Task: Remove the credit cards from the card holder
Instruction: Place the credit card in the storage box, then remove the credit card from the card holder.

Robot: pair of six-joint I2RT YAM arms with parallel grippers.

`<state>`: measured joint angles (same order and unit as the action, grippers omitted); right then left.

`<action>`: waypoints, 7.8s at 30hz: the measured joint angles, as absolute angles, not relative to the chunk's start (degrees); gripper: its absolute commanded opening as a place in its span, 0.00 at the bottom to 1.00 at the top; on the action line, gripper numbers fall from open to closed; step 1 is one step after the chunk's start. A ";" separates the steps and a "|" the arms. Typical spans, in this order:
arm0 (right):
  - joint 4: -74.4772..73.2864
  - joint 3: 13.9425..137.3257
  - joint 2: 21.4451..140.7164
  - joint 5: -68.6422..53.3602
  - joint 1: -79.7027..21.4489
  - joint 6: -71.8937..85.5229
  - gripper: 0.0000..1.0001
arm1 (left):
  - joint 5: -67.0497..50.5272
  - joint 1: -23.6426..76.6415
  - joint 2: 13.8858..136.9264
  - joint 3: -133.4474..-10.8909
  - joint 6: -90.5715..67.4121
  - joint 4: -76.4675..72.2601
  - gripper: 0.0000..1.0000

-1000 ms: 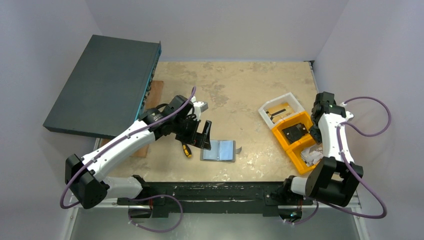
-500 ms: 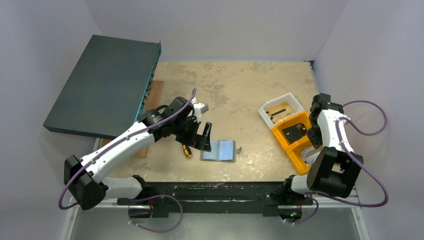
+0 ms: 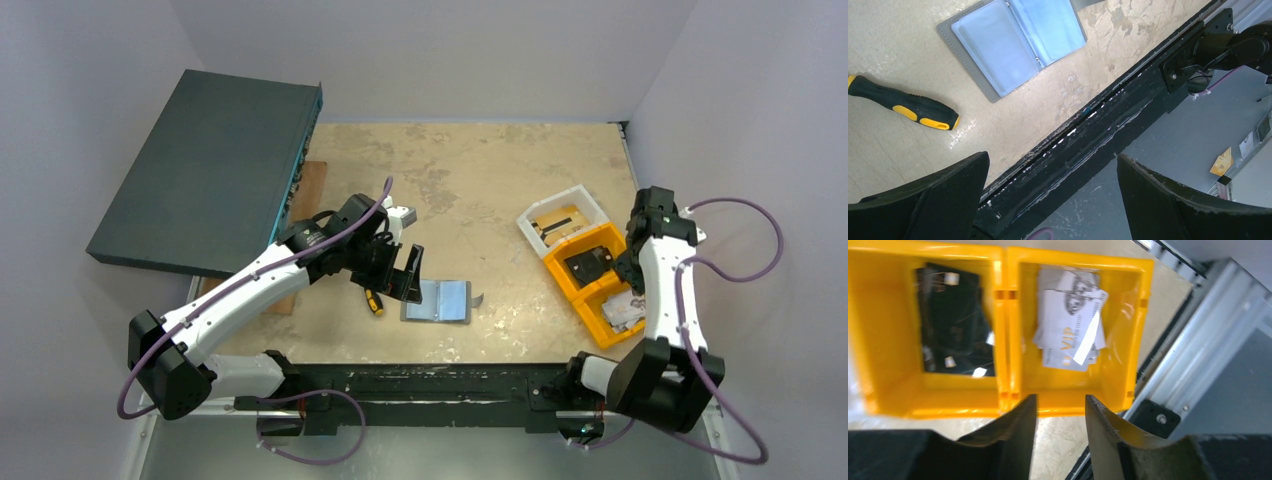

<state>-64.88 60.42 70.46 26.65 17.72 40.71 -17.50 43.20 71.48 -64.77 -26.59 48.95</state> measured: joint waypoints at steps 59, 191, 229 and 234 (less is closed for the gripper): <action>-15.03 56.82 99.88 11.94 -56.18 55.13 0.18 | -1.41 37.89 68.42 -50.70 -43.99 39.72 0.89; -11.55 44.42 79.90 0.75 -49.87 55.70 0.30 | -8.03 38.26 83.72 -53.32 -45.58 29.93 0.34; 10.33 38.30 93.97 -15.42 -40.42 56.31 0.25 | -8.78 41.89 94.00 -51.86 -47.40 23.18 0.12; 10.39 38.30 93.97 -15.81 -40.42 55.83 0.24 | -8.58 42.04 94.02 -52.18 -47.40 23.66 0.11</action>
